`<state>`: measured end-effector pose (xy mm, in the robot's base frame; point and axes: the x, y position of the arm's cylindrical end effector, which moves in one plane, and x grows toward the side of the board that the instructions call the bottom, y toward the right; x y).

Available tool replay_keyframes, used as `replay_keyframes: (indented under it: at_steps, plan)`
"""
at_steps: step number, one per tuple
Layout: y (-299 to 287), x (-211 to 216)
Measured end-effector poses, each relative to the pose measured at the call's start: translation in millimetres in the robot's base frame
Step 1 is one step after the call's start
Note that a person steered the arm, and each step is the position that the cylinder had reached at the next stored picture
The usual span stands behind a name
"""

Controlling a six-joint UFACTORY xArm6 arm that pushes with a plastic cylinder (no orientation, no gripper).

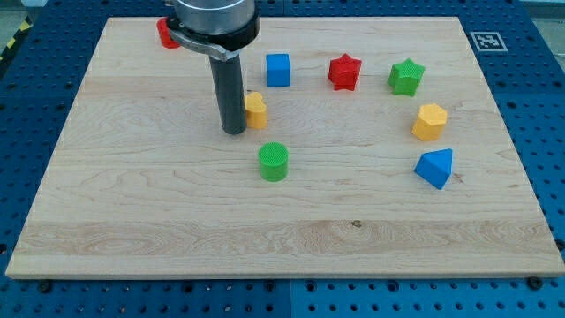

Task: Place the yellow heart at the center of the board

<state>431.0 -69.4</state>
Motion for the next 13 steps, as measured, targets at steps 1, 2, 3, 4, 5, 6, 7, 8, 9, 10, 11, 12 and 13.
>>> replay_keyframes:
  at_steps: [1,2,3,4,5,6,7,8,9,10,11,12,13]
  plan:
    - [-1,0]
    - [-27,1]
    - [-60,4]
    - [-62,4]
    - [-62,-9]
    - [-59,-29]
    - [-48,-27]
    - [-26,-27]
    - [-2,-27]
    - [19,-27]
    - [28,-25]
    - [21,-22]
    - [21,-22]
